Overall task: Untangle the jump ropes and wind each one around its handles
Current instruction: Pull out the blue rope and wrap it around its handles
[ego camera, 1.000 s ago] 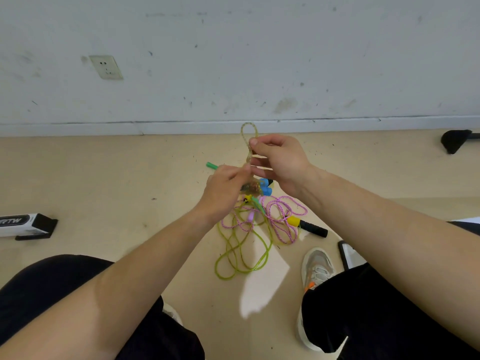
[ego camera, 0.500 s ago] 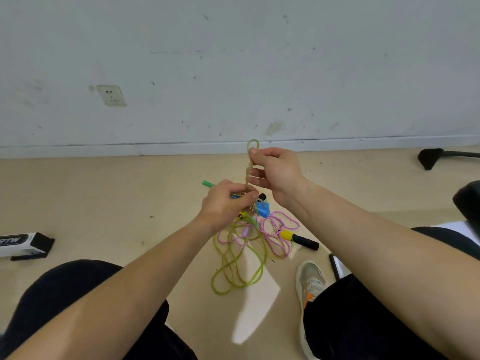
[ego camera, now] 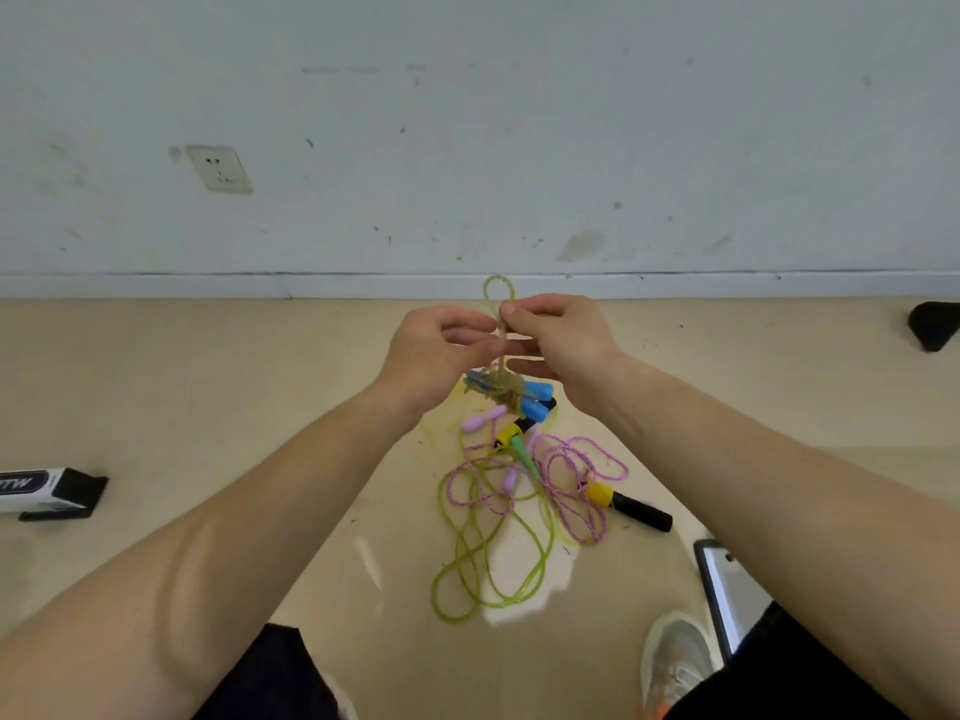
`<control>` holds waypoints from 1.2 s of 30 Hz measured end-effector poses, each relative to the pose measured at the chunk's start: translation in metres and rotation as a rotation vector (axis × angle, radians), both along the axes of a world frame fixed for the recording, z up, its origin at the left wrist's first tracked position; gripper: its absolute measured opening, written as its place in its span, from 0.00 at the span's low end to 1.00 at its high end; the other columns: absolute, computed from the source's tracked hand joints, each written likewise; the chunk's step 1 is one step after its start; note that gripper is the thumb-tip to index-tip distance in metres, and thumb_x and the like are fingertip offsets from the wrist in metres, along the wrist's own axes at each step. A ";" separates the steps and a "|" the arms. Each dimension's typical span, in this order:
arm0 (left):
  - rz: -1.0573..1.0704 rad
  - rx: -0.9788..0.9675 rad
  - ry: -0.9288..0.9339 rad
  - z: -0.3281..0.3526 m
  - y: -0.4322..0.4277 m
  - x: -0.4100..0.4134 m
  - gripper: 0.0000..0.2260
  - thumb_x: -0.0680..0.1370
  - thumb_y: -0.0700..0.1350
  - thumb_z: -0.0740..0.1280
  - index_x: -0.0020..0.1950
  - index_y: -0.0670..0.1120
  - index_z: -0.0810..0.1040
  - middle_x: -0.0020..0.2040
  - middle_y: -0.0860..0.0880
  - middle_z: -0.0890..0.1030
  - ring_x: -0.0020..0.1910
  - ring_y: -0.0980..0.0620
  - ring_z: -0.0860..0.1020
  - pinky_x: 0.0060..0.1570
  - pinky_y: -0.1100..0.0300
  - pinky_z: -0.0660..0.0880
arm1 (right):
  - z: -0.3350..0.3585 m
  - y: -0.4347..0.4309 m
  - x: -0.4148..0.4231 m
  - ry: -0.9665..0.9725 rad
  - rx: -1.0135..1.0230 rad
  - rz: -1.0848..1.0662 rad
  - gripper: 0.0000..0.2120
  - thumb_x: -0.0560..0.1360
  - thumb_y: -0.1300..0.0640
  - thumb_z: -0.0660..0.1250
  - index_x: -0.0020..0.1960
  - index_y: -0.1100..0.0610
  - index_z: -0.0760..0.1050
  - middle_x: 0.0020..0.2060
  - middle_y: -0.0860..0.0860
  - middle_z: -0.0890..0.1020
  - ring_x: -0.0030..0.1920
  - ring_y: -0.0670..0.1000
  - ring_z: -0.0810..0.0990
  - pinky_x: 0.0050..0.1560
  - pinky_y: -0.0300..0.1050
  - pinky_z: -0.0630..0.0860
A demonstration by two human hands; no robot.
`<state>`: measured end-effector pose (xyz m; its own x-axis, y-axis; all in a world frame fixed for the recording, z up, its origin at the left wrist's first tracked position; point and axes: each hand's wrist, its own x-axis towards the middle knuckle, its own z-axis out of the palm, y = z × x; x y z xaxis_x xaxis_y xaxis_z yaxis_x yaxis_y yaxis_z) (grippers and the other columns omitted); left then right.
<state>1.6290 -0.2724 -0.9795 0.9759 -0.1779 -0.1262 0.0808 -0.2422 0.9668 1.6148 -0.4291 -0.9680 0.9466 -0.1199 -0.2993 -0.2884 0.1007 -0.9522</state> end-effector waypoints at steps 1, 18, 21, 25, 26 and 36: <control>0.028 0.022 0.000 -0.007 -0.002 0.011 0.08 0.72 0.38 0.77 0.50 0.42 0.84 0.39 0.48 0.85 0.37 0.54 0.83 0.46 0.59 0.80 | -0.007 -0.002 0.013 0.004 0.004 0.009 0.06 0.78 0.58 0.71 0.50 0.62 0.80 0.40 0.53 0.84 0.37 0.52 0.85 0.40 0.46 0.82; 0.016 -0.139 0.413 0.111 -0.003 0.108 0.06 0.75 0.37 0.73 0.45 0.45 0.78 0.40 0.49 0.80 0.37 0.56 0.80 0.42 0.61 0.80 | 0.105 -0.012 0.126 0.244 0.190 0.189 0.07 0.74 0.67 0.73 0.48 0.59 0.79 0.37 0.52 0.84 0.37 0.50 0.84 0.38 0.42 0.82; -0.044 -0.140 0.418 0.211 -0.002 0.107 0.06 0.77 0.37 0.72 0.44 0.46 0.77 0.41 0.50 0.80 0.39 0.55 0.80 0.48 0.57 0.82 | 0.201 -0.018 0.125 0.259 0.239 0.226 0.09 0.74 0.68 0.71 0.52 0.58 0.79 0.37 0.52 0.85 0.37 0.50 0.85 0.39 0.42 0.82; -0.068 -0.129 0.402 0.340 -0.001 0.102 0.06 0.77 0.38 0.72 0.43 0.48 0.77 0.40 0.51 0.82 0.41 0.55 0.81 0.49 0.57 0.80 | 0.327 -0.028 0.123 0.271 0.306 0.328 0.10 0.75 0.68 0.69 0.56 0.63 0.79 0.43 0.57 0.84 0.41 0.52 0.85 0.46 0.43 0.83; -0.069 -0.131 0.398 0.370 -0.001 0.101 0.06 0.77 0.39 0.72 0.43 0.48 0.78 0.40 0.51 0.82 0.41 0.54 0.81 0.50 0.56 0.80 | 0.356 -0.029 0.122 0.266 0.311 0.358 0.10 0.75 0.68 0.69 0.55 0.63 0.79 0.42 0.57 0.85 0.42 0.52 0.85 0.47 0.44 0.83; 0.084 -0.094 0.238 0.607 0.016 0.115 0.04 0.81 0.42 0.68 0.49 0.45 0.73 0.48 0.46 0.86 0.42 0.51 0.82 0.38 0.62 0.80 | 0.582 -0.048 0.125 0.109 0.113 0.278 0.06 0.79 0.64 0.67 0.49 0.57 0.82 0.40 0.50 0.80 0.43 0.51 0.79 0.47 0.46 0.81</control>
